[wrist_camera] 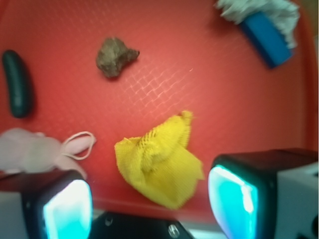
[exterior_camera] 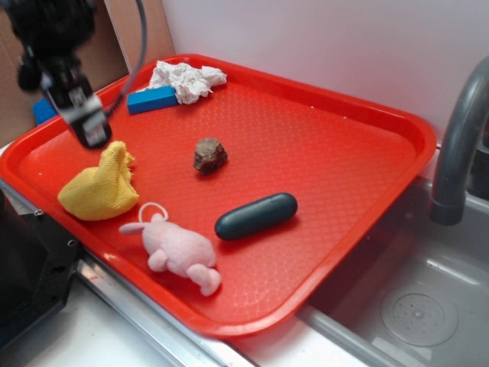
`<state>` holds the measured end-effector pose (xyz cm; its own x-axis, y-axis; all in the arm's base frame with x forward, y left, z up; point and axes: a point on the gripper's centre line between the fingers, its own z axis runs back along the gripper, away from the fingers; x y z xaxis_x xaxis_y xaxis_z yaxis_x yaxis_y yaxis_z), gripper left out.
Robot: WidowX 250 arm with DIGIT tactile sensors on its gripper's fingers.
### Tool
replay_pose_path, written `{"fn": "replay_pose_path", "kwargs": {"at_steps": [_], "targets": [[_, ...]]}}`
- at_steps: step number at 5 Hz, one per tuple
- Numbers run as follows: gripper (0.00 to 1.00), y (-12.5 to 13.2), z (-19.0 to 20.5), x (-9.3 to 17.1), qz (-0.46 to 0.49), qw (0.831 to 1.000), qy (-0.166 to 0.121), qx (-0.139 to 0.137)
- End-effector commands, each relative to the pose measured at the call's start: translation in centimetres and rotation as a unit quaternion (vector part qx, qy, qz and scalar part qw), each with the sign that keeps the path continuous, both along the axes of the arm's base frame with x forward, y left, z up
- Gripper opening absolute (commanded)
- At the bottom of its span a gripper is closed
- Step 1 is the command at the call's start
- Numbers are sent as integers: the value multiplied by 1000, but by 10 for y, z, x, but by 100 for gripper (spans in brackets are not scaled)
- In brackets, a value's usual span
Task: Grab the yellow cloth.
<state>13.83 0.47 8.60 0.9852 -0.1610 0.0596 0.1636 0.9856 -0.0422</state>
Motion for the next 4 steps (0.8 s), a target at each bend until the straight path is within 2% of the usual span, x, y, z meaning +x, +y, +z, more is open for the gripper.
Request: {"fn": "replay_pose_path", "kwargs": {"at_steps": [1, 2, 3, 4], "targets": [[100, -25, -67, 3, -71, 996, 26, -52], [0, -24, -70, -1, -47, 998, 38, -35], [0, -20, -62, -7, -31, 999, 34, -24], [0, -9, -54, -55, -11, 1000, 14, -20]]}}
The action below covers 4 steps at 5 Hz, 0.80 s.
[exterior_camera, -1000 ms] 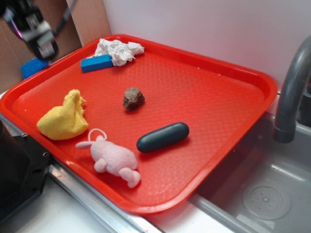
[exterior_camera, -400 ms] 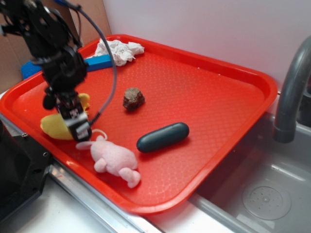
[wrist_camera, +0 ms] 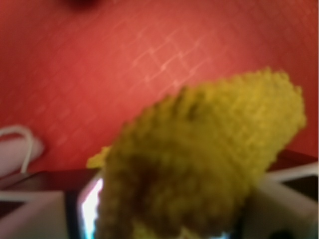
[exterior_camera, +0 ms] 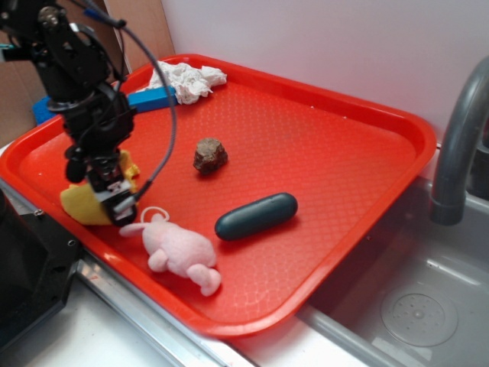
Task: Grab the yellow cloth.
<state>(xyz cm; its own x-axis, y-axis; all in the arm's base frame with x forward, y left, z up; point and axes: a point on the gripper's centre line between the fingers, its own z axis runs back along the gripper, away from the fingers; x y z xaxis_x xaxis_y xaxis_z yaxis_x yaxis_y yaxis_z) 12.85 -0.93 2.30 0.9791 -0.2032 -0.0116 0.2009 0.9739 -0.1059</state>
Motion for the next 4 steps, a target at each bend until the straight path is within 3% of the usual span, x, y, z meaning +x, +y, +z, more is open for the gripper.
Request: {"fn": "replay_pose_path", "kwargs": {"at_steps": [1, 2, 3, 4], "targets": [[0, 14, 33, -38, 37, 998, -44, 9], [0, 17, 55, -22, 50, 998, -40, 16], [0, 17, 89, -13, 74, 997, -12, 23], [0, 1, 139, 36, 74, 995, -25, 63]]}}
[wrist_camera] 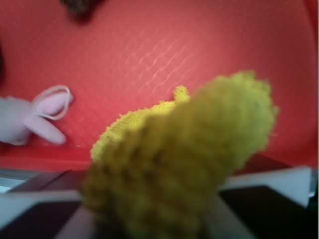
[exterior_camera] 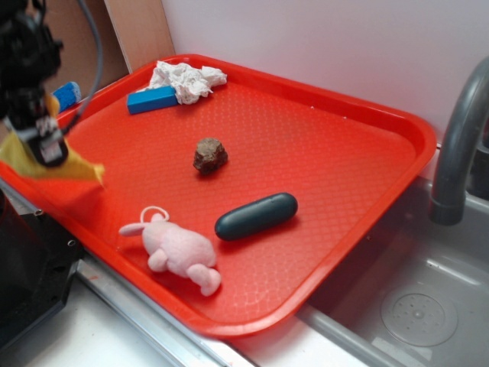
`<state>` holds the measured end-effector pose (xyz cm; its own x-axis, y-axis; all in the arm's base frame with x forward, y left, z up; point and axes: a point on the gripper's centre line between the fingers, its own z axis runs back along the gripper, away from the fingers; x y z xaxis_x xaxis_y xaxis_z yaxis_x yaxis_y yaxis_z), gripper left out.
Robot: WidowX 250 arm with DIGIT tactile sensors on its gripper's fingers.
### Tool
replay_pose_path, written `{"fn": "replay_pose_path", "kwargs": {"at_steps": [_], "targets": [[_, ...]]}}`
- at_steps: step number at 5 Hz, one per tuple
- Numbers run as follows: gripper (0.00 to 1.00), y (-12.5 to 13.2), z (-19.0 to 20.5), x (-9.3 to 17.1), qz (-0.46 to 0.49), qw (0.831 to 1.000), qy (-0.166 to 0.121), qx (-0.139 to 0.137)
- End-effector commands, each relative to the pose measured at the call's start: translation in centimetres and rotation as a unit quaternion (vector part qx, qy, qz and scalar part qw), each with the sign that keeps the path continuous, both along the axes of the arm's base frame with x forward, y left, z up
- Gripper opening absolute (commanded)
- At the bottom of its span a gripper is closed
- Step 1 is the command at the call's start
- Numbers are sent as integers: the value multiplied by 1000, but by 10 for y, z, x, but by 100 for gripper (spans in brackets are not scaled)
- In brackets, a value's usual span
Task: Grab the yellow cloth.
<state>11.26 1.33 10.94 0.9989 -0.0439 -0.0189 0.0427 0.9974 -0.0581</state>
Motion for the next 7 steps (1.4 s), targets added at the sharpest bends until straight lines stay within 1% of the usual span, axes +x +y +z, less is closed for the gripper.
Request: {"fn": "replay_pose_path", "kwargs": {"at_steps": [1, 2, 3, 4, 5, 6, 7], "targets": [[0, -27, 102, 95, 12, 998, -27, 60], [0, -14, 143, 102, 38, 997, -51, 41], [0, -9, 152, 96, 48, 995, -72, 44], [0, -7, 153, 89, 51, 994, -87, 37], [0, -8, 141, 89, 48, 995, -79, 42], [0, -4, 109, 87, 48, 997, -48, 47], [0, -4, 97, 86, 45, 997, -33, 45]]}}
